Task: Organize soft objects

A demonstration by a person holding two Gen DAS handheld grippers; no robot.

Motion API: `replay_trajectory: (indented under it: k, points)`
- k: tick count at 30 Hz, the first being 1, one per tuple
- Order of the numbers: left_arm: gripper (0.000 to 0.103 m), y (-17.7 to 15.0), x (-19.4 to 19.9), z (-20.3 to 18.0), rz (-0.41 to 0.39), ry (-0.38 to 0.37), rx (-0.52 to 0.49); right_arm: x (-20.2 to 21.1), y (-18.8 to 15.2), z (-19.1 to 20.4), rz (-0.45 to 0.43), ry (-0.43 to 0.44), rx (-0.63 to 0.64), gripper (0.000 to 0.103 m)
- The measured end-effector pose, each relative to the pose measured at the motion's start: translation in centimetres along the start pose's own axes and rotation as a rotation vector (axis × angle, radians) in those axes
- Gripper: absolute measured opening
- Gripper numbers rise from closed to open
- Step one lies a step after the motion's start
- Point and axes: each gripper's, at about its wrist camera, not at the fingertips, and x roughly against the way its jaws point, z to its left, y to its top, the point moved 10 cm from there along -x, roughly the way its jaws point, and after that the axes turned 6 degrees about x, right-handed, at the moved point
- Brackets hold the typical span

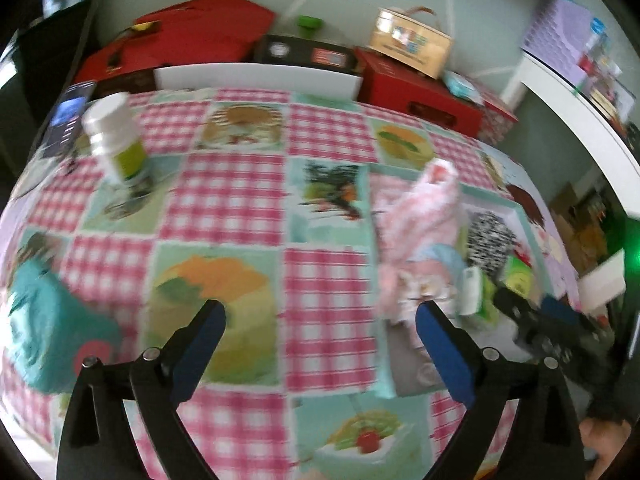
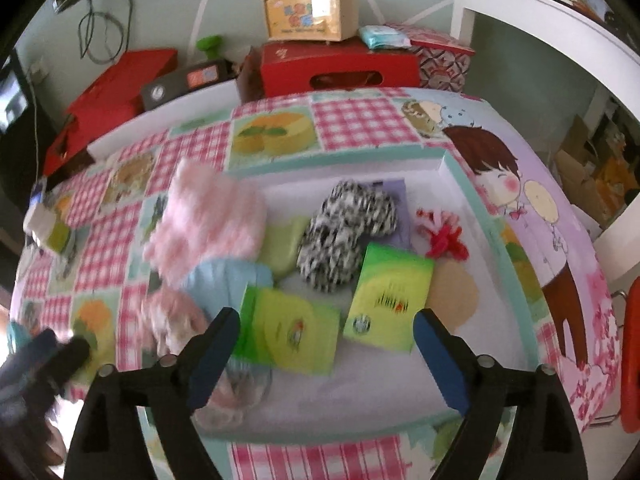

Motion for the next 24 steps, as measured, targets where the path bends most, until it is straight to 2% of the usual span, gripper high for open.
replay_trajectory:
  k: [4,8,14,24]
  points:
    - [0.096,-0.3,1.3,2.5,-0.02,0.044,0.041,0.5,-2.1,0.3,0.024,0.003,0.004,0.091]
    - [0.096,-0.9,2.8,4.0,-0.036,0.09,0.04,1.5,-3.5,1.0,0.028,0.029,0.012,0.102]
    - [0.097,-2.3,4.5,5.5,-0.037,0.139,0.028,2.3,-5.5,2.3,0.05,0.034,0.059,0.103]
    - [0.097,-4.7,6.5,6.3,-0.034,0.16,0.014,4.5,-7.0,4.5,0.048,0.024,0.14,0.103]
